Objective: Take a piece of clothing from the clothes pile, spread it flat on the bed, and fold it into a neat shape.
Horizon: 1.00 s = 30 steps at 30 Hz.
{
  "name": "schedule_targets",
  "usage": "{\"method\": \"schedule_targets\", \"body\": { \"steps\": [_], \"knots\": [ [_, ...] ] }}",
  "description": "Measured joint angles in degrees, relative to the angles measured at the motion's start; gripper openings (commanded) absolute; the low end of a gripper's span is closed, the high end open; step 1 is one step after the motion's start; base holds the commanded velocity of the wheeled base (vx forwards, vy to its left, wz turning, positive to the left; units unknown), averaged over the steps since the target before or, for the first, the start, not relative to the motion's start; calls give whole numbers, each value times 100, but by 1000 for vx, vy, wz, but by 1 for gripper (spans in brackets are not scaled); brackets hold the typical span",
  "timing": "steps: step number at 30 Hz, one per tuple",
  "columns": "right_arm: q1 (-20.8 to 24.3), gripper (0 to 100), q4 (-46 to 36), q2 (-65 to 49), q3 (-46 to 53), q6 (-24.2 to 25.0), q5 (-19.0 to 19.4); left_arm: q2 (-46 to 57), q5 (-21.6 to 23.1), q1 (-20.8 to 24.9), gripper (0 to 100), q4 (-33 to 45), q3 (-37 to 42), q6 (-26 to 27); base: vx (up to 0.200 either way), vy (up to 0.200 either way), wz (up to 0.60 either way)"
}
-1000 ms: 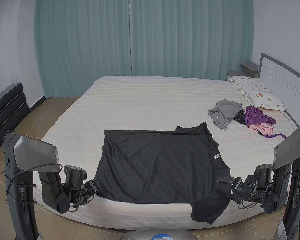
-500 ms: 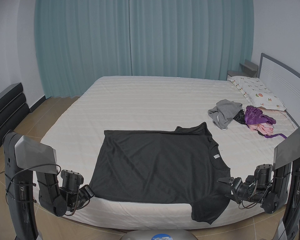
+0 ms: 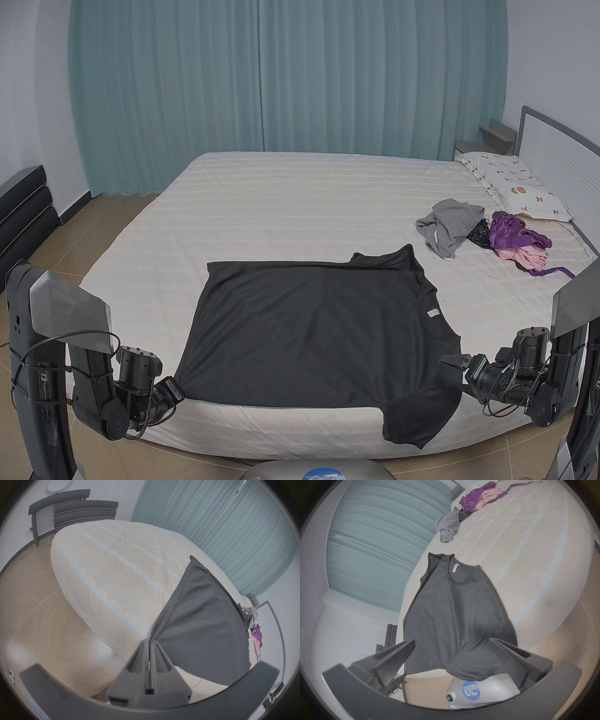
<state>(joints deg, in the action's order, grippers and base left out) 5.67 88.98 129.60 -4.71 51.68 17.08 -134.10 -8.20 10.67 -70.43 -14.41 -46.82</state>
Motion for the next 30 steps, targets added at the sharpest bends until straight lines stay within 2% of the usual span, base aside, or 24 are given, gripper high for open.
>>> {"method": "schedule_targets", "body": {
  "steps": [6, 12, 25, 26, 30],
  "knots": [
    [-262, 100, 0, 149, 0, -617, -215, 0, 18, 0, 0, -7, 68, 0, 0, 0, 0],
    [-482, 100, 2, 246, -37, -907, -340, 0, 29, 0, 0, -55, 118, 0, 0, 0, 0],
    [-488, 100, 0, 742, -542, -1085, -336, -6, 33, 5, 0, -60, 113, -9, 0, 0, 0],
    [-492, 0, 0, 802, -588, -1098, -336, -6, 33, 5, 0, -60, 113, -6, 0, 0, 0],
    [-518, 0, -2, 987, -730, -1219, -338, -9, 33, 5, 0, -60, 111, -6, 0, 0, 0]
  ]
}}
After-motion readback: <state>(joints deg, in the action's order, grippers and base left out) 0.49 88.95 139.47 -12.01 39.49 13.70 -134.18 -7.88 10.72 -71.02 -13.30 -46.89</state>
